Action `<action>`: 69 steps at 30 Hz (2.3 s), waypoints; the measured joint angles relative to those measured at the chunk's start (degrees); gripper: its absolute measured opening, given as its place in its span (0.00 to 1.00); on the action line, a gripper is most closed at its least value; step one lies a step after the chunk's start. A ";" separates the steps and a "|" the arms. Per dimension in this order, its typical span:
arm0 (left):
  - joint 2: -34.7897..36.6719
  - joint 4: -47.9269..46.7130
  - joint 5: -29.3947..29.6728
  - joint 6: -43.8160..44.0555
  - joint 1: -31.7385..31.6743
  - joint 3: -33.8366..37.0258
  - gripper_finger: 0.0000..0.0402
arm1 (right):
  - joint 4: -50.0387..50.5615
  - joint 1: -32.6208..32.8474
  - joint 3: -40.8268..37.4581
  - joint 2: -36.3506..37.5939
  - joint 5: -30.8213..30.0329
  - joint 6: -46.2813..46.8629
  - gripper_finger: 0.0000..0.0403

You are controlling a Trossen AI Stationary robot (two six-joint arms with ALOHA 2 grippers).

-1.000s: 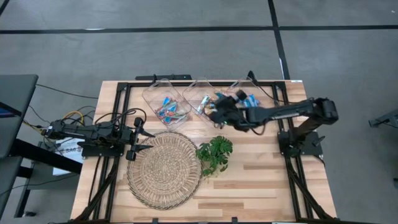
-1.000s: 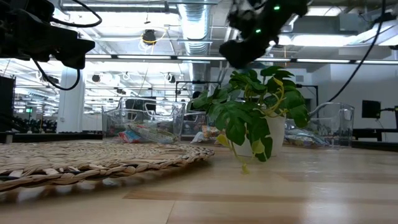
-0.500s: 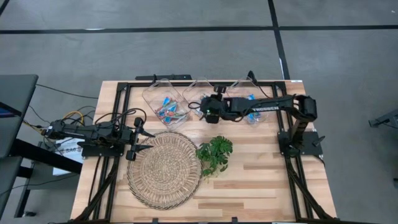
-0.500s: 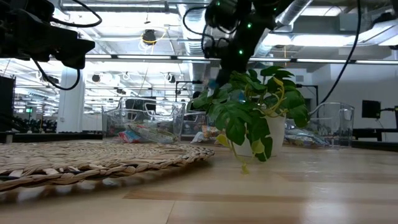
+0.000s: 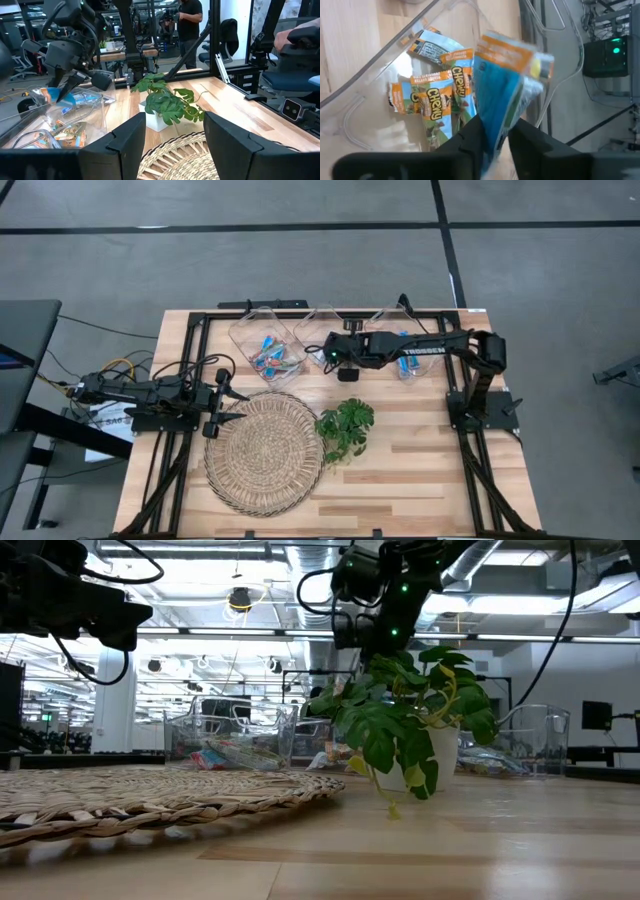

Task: Pick and place Granola Bars by type
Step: Put the yellow granola bar into the middle transparent bin, then return to Home Position

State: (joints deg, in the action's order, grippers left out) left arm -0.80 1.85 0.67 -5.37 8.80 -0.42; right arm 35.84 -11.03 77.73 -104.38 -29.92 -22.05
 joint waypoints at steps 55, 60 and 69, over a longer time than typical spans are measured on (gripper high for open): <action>-0.01 0.00 0.07 0.00 0.00 0.01 0.48 | -38.25 31.42 -67.84 80.26 33.03 34.23 0.56; 0.01 0.00 0.09 0.00 0.00 0.01 0.48 | -38.61 31.54 -70.84 86.59 32.99 29.75 0.56; 0.00 0.00 0.09 0.00 0.00 -0.01 0.48 | -43.24 31.49 -76.20 93.61 32.89 23.06 0.56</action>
State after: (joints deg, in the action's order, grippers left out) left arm -0.81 1.85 0.75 -5.37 8.80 -0.43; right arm -7.40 20.46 1.54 -10.77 2.97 1.01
